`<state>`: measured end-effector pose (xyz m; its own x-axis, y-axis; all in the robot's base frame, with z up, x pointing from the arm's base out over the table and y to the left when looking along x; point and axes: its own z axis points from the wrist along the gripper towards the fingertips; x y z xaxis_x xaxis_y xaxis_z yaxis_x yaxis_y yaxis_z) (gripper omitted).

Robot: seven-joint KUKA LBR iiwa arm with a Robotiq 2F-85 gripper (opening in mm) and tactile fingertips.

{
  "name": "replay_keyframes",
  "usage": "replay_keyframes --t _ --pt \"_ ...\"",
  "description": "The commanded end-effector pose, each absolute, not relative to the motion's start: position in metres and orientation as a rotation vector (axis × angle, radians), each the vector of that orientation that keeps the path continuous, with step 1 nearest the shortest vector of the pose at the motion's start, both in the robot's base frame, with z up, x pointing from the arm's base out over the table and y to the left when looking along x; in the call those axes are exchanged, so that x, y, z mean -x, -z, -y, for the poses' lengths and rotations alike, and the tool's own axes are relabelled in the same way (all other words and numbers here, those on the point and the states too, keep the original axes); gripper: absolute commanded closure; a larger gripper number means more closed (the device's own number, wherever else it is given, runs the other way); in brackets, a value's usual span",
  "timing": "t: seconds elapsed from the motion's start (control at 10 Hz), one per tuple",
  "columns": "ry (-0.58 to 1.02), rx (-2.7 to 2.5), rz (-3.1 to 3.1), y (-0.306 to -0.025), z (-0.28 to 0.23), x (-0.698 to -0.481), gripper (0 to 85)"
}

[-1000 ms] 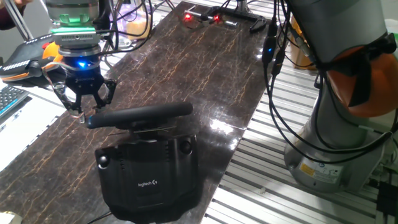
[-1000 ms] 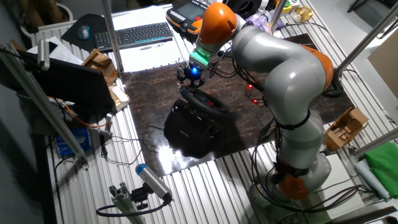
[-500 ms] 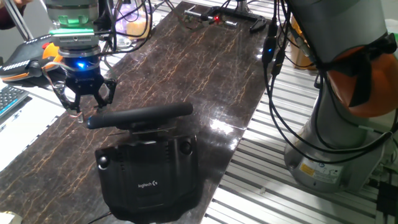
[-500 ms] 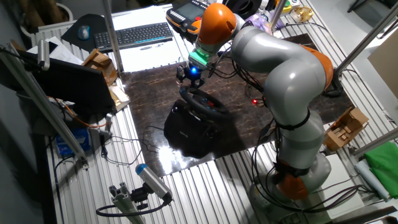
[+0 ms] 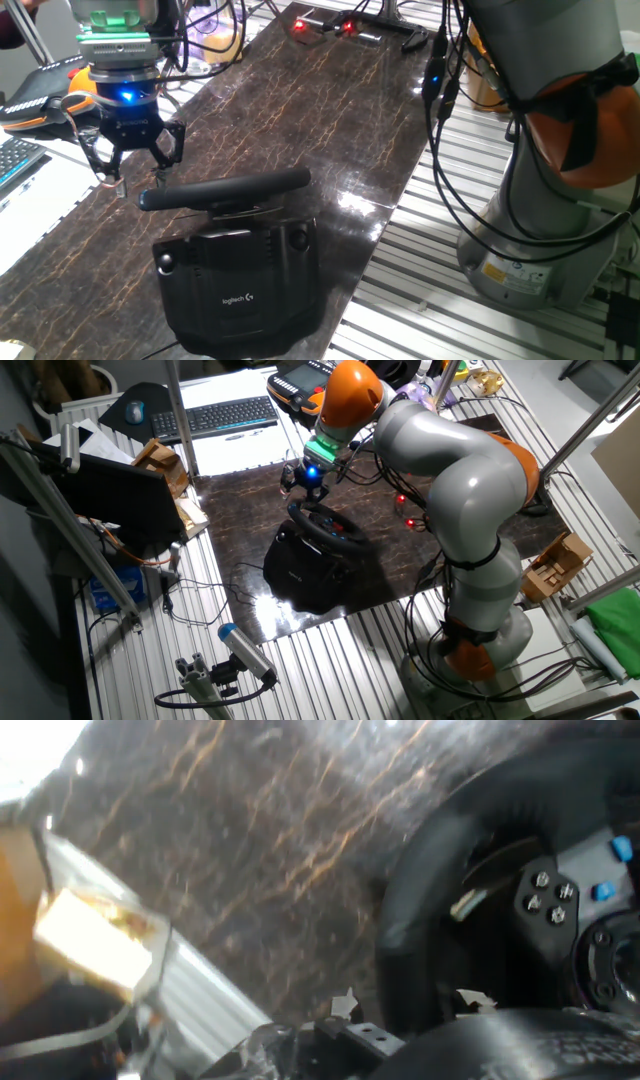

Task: Rotate the steering wheel 90 degrees clockwise

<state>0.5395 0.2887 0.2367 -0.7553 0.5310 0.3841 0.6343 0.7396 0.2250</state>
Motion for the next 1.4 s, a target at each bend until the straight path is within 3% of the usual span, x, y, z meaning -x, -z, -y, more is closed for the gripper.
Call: replay_keyframes --t 0.0,0.5,0.6,0.9,1.3 --pt "0.495 0.78 2.667 -0.2386 -0.2898 -0.5364 33.7" --pt "0.492 0.487 2.682 -0.2427 -0.2926 -0.5273 34.0" --pt "0.488 0.468 2.685 -0.2424 -0.2931 -0.5273 35.7" --pt "0.477 0.461 2.693 -0.2405 -0.293 -0.5279 53.7" --pt "0.466 0.563 2.706 -0.2378 -0.2918 -0.531 54.7"
